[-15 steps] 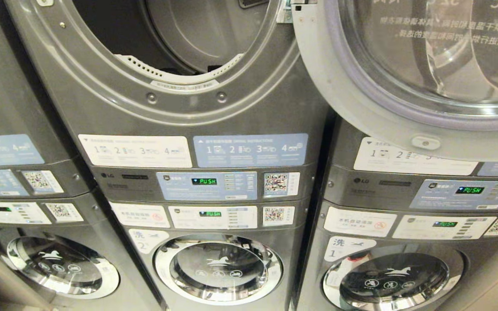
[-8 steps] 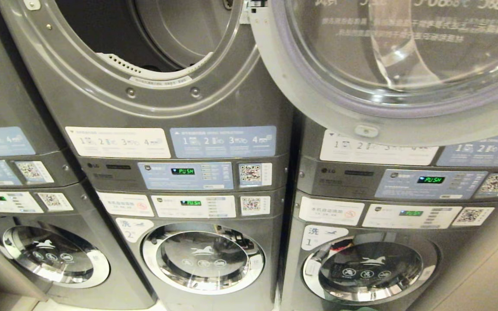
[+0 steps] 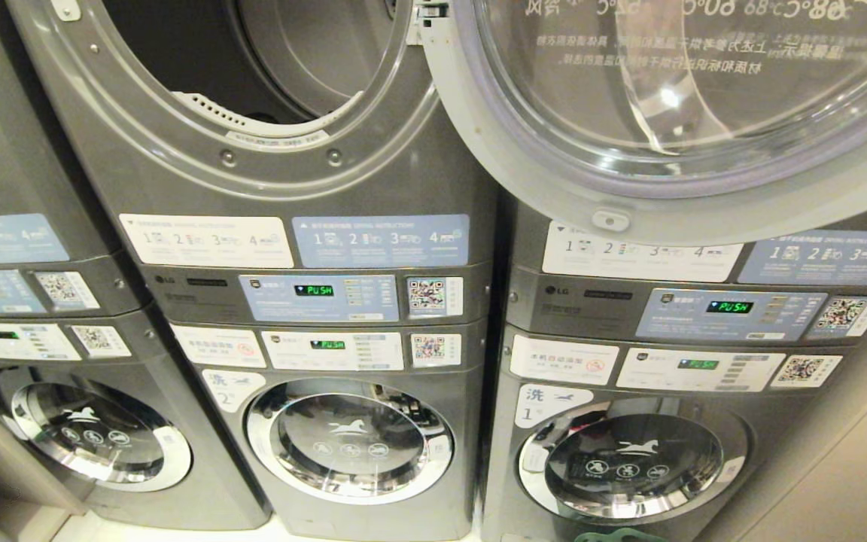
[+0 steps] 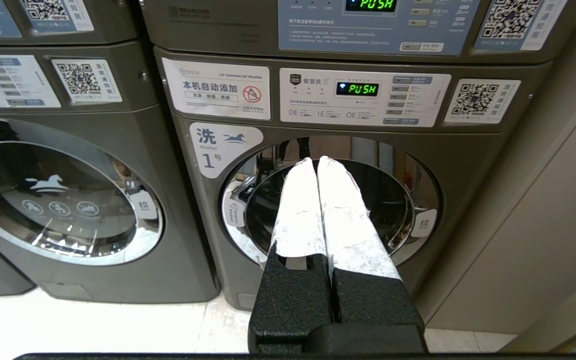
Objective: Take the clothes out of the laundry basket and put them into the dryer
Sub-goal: Close the dryer
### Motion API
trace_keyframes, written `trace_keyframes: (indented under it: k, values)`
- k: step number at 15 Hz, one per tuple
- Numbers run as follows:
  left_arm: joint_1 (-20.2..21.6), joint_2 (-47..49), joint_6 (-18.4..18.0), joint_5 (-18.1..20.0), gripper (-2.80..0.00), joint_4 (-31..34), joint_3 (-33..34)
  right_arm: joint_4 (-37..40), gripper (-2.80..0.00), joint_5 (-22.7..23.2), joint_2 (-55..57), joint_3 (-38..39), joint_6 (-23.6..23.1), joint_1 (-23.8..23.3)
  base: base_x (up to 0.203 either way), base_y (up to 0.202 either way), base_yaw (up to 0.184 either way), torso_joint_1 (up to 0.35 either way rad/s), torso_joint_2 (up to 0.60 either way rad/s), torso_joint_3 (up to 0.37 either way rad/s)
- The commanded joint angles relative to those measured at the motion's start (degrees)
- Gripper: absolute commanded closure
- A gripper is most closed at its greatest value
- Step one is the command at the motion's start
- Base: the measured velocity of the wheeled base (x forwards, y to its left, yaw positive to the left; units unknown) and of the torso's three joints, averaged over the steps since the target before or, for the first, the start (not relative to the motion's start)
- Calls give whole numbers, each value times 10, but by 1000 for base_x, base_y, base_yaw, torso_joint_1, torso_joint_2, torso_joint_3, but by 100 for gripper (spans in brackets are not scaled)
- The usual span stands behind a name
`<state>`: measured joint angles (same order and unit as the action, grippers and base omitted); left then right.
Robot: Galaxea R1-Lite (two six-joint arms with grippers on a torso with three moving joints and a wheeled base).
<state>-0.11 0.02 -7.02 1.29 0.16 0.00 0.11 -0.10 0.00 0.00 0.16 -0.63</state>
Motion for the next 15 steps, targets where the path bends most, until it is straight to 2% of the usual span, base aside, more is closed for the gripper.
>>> trace_keyframes:
  k: [1, 8, 15]
  values:
    - [0, 0, -1, 0, 0, 0, 0, 0, 0, 0, 0, -1, 0, 0, 0, 0, 0, 0, 0, 0]
    - [0, 0, -2, 1, 0, 0, 0, 0, 0, 0, 0, 0, 0, 0, 0, 0, 0, 0, 1, 11]
    - [0, 0, 0, -1, 0, -1, 0, 0, 0, 1, 0, -1, -8, 0, 0, 0, 0, 3, 3, 181]
